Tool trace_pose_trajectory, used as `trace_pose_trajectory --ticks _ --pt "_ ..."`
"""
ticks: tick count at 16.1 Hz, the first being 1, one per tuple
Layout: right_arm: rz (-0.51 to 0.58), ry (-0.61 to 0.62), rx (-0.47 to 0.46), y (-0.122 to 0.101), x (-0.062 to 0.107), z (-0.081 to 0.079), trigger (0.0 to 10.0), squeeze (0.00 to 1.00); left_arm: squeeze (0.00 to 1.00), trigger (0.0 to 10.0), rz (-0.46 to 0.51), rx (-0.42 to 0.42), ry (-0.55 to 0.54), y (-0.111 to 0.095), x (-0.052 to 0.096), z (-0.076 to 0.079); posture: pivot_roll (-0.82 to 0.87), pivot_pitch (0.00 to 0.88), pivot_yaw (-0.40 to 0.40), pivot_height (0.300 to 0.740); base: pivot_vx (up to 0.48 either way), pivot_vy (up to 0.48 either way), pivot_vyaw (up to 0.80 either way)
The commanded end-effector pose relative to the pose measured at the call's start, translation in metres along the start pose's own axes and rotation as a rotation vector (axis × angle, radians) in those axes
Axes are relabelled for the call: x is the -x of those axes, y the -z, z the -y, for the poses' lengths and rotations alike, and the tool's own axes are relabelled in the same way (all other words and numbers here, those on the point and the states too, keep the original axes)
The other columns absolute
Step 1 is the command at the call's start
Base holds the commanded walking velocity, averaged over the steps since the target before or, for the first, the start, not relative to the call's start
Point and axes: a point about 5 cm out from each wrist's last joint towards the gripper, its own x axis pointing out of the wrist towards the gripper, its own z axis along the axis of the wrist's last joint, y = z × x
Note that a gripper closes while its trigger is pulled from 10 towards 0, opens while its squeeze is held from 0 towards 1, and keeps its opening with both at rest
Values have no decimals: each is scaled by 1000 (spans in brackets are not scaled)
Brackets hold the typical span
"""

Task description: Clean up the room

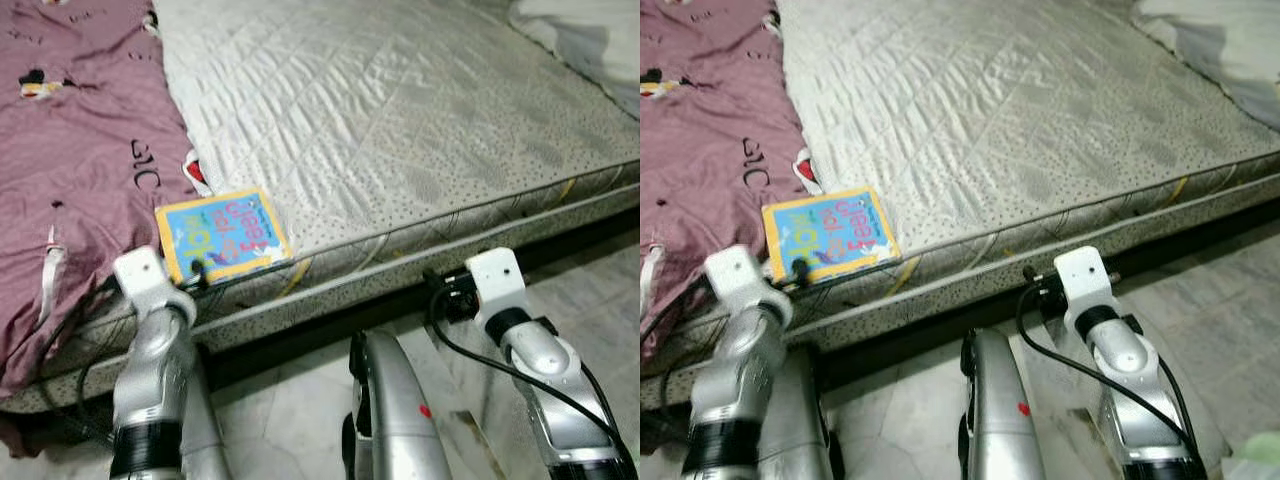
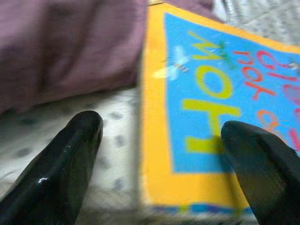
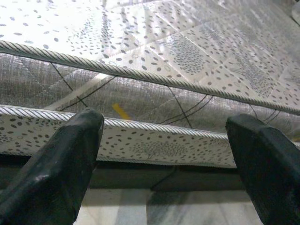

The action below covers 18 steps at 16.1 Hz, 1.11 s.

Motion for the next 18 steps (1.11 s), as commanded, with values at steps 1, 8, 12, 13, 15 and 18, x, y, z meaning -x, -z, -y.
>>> trace_pose_trajectory --ticks 1,8,12,13,15,18 --pt "12 2 10 -2 2 2 10000 0 0 10000 -32 32 21 4 -3 1 -134 158 -71 497 0 0 0" --pt "47 5 17 -11 -9 1 10000 0 0 8902 -205 221 332 34 -2 29 -132 141 -67 497 0 0 0" --pt "74 -2 23 -17 -19 -3 10000 0 0 0 -164 429 372 28 -13 25 -97 119 -74 497 0 0 0" --pt "79 -4 24 -18 -21 -3 10000 0 0 0 -159 444 382 27 -14 26 -84 116 -81 497 0 0 0" --pt "92 -31 24 -21 -28 -10 10000 0 0 0 -130 479 438 21 -12 39 -73 107 -93 497 0 0 0" --pt "118 -36 43 -27 -31 -10 10000 0 0 0 -129 470 453 21 -14 44 -84 95 -92 497 0 0 0"
